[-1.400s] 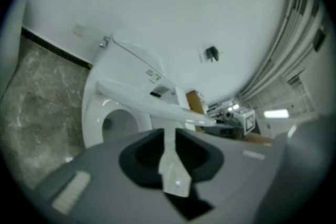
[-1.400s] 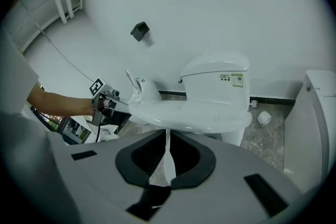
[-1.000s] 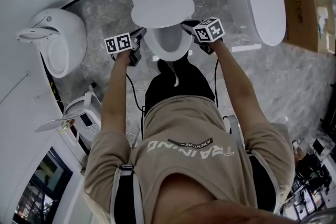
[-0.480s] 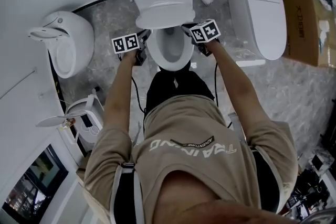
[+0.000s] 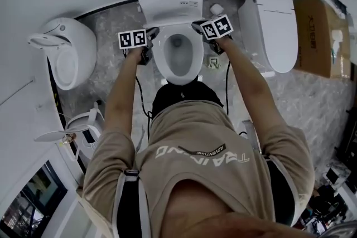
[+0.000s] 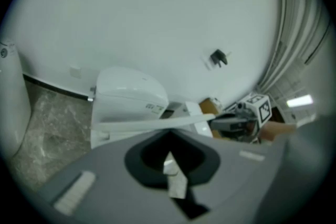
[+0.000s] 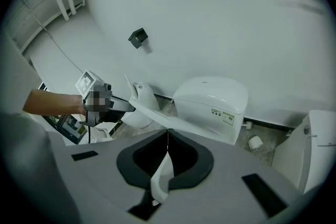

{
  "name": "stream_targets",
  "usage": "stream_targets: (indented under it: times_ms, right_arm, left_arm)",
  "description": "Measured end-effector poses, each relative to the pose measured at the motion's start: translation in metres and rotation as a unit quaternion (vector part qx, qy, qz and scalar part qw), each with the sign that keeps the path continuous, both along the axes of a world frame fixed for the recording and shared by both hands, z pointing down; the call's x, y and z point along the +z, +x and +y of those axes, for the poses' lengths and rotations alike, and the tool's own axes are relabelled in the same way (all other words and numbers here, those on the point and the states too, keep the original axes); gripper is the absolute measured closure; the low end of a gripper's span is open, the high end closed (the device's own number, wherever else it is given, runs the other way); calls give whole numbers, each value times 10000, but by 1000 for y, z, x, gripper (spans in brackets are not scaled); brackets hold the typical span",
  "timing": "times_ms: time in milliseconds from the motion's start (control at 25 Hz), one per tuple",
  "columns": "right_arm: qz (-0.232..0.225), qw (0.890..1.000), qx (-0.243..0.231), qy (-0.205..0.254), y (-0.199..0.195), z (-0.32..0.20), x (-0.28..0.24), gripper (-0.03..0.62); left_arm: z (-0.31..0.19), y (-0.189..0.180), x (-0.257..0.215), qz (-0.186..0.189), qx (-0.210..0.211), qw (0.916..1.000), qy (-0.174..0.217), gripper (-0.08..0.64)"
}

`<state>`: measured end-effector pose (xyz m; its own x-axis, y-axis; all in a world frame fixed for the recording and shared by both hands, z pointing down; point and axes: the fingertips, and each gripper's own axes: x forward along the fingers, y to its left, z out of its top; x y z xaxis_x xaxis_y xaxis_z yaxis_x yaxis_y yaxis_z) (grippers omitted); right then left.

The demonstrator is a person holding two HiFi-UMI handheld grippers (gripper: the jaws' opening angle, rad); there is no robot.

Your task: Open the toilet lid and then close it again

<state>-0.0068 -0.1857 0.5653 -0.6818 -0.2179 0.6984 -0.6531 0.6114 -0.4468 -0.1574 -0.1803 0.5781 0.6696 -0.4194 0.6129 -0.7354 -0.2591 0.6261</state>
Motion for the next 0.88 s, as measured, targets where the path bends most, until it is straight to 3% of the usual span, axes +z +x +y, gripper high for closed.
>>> stream_targets:
  times_ms: [480, 880]
  right_arm:
    - [8, 9995, 255, 166, -4, -71, -9, 575]
    - [-37, 9986, 436, 306, -9, -124, -15, 575]
  left_arm:
    - [-67, -6, -11, -51, 176, 9998, 83, 555]
    - [-118, -7, -10, 89, -52, 9999, 120, 555]
